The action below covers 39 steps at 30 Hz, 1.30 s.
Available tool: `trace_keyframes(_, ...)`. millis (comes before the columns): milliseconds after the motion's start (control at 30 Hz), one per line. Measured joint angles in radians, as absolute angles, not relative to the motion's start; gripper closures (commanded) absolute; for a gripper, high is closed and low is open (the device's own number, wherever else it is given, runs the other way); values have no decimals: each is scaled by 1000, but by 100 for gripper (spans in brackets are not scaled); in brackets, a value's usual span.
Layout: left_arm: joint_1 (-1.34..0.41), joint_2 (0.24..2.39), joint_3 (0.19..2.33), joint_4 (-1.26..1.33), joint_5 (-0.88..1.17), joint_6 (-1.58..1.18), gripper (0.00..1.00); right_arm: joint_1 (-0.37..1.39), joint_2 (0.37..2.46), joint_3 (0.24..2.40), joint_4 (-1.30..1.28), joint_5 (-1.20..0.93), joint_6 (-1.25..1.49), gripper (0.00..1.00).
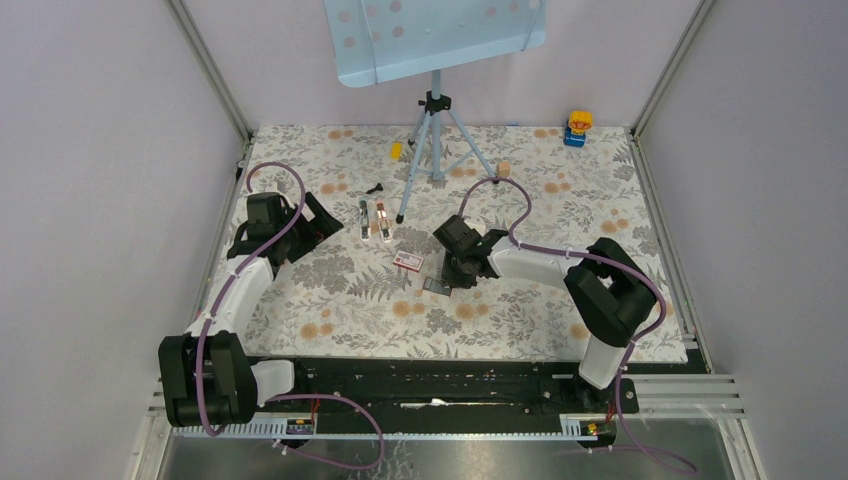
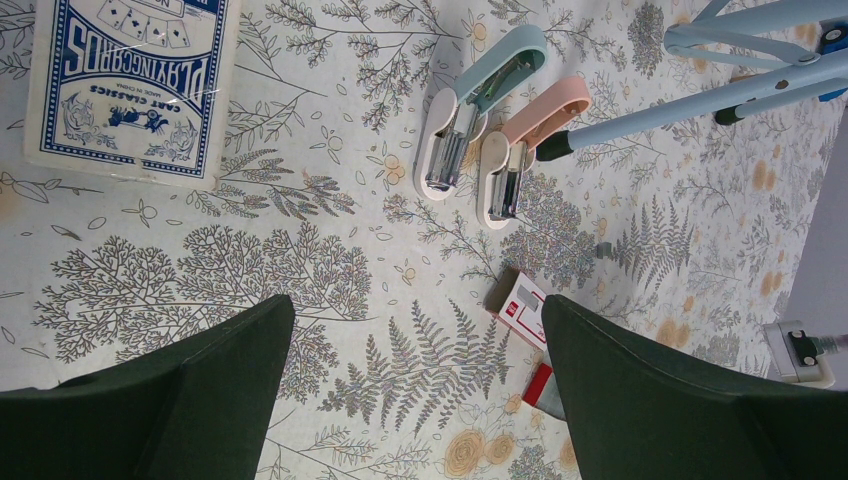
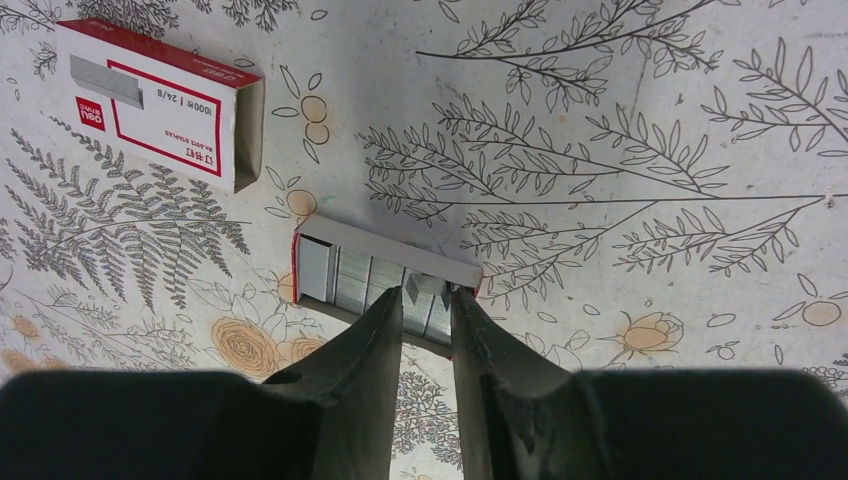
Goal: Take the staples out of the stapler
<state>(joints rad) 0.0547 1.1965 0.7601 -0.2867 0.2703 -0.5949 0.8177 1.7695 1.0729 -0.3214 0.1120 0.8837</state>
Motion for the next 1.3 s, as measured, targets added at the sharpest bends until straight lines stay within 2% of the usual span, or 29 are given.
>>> trace_keyframes(433, 56, 1196, 760, -286, 273, -595, 1, 818, 1738, 1078, -327, 133, 869, 68)
trace_keyframes(667, 56, 1196, 760, -286, 274, -595, 1, 818, 1760, 1174, -357, 158, 758, 65)
trace_keyframes(967, 57, 1196, 760, -286, 274, -595, 1, 818, 1935, 1341, -387, 168, 605, 77)
trace_keyframes(1300, 59, 1199, 760, -287, 275, -595, 1, 818, 2011, 1377, -414, 151, 538, 83)
